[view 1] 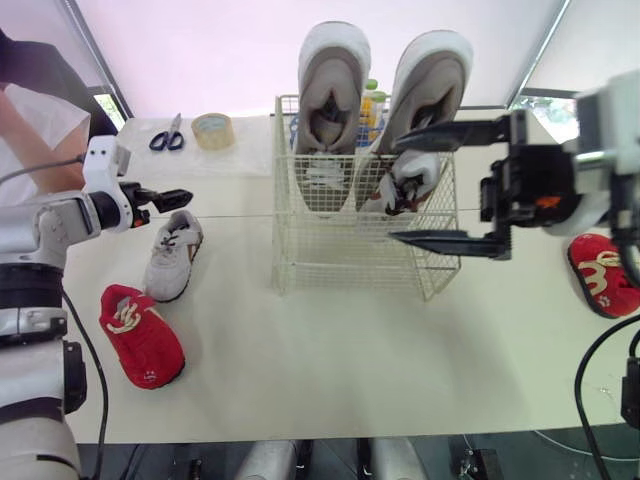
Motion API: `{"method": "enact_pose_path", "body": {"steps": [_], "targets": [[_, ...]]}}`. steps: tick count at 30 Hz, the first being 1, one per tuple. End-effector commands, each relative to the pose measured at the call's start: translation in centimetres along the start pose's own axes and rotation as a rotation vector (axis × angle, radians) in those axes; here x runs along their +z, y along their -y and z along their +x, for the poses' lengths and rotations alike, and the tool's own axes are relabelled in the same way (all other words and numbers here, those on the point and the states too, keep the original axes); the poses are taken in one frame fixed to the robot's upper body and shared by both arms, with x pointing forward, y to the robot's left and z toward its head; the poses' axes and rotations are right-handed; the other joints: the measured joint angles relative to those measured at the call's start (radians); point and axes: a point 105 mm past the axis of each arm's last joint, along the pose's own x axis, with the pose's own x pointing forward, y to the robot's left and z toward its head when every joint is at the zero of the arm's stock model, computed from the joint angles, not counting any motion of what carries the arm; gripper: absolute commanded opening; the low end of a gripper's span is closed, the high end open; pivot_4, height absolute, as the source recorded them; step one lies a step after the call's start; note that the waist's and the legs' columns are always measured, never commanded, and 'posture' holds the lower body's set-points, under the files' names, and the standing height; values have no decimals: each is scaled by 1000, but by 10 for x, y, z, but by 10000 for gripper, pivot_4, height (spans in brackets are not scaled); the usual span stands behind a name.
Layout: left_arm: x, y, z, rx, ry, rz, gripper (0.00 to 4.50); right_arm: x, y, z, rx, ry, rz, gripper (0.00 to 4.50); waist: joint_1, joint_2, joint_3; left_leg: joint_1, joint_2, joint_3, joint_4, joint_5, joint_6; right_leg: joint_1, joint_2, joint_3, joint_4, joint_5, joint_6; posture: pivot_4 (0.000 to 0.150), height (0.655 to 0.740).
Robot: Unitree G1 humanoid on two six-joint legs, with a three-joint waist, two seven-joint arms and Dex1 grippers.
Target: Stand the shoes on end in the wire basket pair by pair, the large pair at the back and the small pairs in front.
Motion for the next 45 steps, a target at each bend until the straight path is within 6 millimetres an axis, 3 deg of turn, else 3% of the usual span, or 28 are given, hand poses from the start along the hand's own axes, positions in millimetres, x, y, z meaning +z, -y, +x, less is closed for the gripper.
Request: {"method": "enact_pose_path", "body": {"steps": [1,7,17,20,22,27,31,34,36,38,39,45], "targets": [[7,-9,0,17,15,19,45000,6,0,2,-6,13,-38,44246,0,-1,0,0,0,0,0,0,0,0,0,0,0,0,0,1500,7400],[-9,-25,2,50,-43,23,45000,6,-2,3,-12,20,-33,44246,-3,-2,0,-1,0,0,0,0,0,1,0,0,2,0,0,1500,7400],[-63,-36,26,92,-171,24,45000,9,-2,6,-21,16,-42,44246,-3,-2,0,-1,0,0,0,0,0,2,0,0,2,0,0,1500,7400],[-65,-36,30,108,-158,1,36244,9,-1,7,-22,10,-42,45000,-3,-2,0,0,0,0,0,0,0,2,0,0,2,0,0,1500,7400],[-61,-34,31,99,-141,-15,26682,8,-1,6,-23,6,-40,45000,-2,-2,-1,0,0,0,1,0,0,2,0,0,2,0,0,1500,7400],[-39,-29,31,74,-63,-70,1556,5,0,6,-29,-2,-32,45000,-4,-2,-1,0,0,0,1,0,0,2,0,0,3,0,0,1500,7400],[-7,-21,27,50,60,-84,593,3,2,6,-34,-6,-28,45000,-4,-3,0,-1,0,0,1,0,0,2,0,0,3,0,0,1500,7400],[35,-6,19,-7,273,-44,593,1,4,4,-43,-9,-24,45000,-1,-6,1,-1,0,0,2,0,0,2,0,-1,3,0,0,1500,7400],[67,15,6,-79,452,-28,593,0,5,2,-54,-11,-12,45000,-1,-6,1,-2,0,-1,2,0,0,2,0,-1,3,0,0,1500,7400],[110,53,-24,-187,753,1,593,-8,5,-4,-77,-38,28,45000,0,-6,1,-2,0,0,3,0,0,3,0,-1,2,0,1,1500,7400],[123,66,-39,-214,867,4,593,-11,5,-8,-86,-49,47,45000,1,-7,1,-2,0,0,3,0,1,4,0,-1,1,0,1,1500,7400],[150,125,-82,-350,1156,-28,593,-20,8,-20,-154,-88,92,45000,-11,-7,0,-1,0,1,7,-1,2,5,0,-1,2,1,1,1500,7400]]}}
